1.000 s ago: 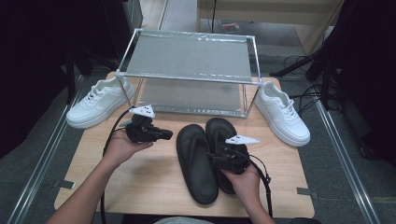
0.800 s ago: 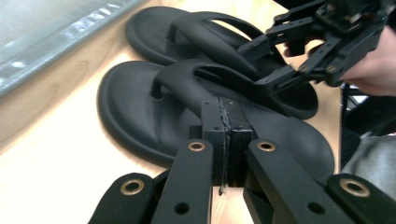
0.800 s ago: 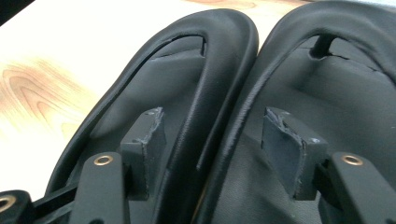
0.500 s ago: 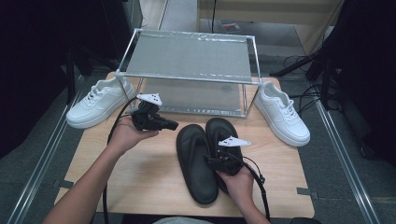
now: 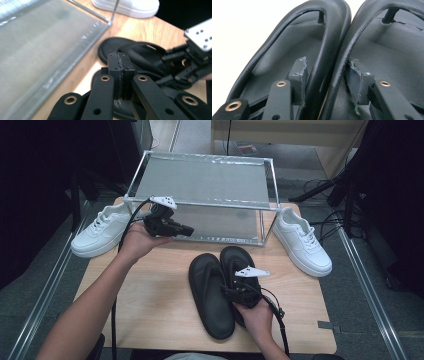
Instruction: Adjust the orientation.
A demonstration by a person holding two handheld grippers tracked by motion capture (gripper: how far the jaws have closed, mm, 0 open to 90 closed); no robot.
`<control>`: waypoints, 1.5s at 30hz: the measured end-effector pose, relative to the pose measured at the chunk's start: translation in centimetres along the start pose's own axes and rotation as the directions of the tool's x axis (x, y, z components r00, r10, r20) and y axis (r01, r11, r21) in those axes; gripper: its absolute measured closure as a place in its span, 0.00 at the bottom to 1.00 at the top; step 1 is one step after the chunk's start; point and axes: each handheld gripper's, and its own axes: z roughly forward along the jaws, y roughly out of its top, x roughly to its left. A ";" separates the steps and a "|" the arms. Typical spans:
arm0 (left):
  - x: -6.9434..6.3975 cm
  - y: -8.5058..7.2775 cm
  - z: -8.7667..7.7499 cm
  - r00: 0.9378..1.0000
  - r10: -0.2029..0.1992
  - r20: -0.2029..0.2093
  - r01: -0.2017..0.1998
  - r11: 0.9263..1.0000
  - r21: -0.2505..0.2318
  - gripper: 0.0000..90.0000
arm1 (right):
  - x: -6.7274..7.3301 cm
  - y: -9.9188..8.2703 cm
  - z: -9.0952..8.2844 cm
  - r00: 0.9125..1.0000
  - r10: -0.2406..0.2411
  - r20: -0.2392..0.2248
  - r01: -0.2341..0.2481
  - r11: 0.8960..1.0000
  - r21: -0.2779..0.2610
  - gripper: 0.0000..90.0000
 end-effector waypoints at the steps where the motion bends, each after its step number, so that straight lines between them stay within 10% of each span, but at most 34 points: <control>1: 0.4 0.6 -0.3 1.000 -0.002 -0.008 0.002 1.000 -0.003 1.00 | -0.1 0.0 -0.1 1.000 0.003 0.001 -0.003 1.000 0.004 0.62; 18: 5.0 5.7 -1.7 0.997 0.006 -0.078 -0.007 1.000 -0.017 1.00 | -1.0 -0.4 -1.1 0.999 0.046 0.006 -0.046 0.999 0.006 0.78; 27: 8.2 5.6 0.2 0.997 -0.011 -0.080 0.011 1.000 0.000 1.00 | -1.3 -0.3 -1.5 0.999 0.046 0.010 -0.046 0.999 0.021 0.83; 45: 8.5 5.5 0.4 0.996 -0.018 -0.092 0.019 1.000 0.006 1.00 | -1.4 3.9 -0.6 1.000 0.005 -0.013 -0.005 1.000 0.029 0.84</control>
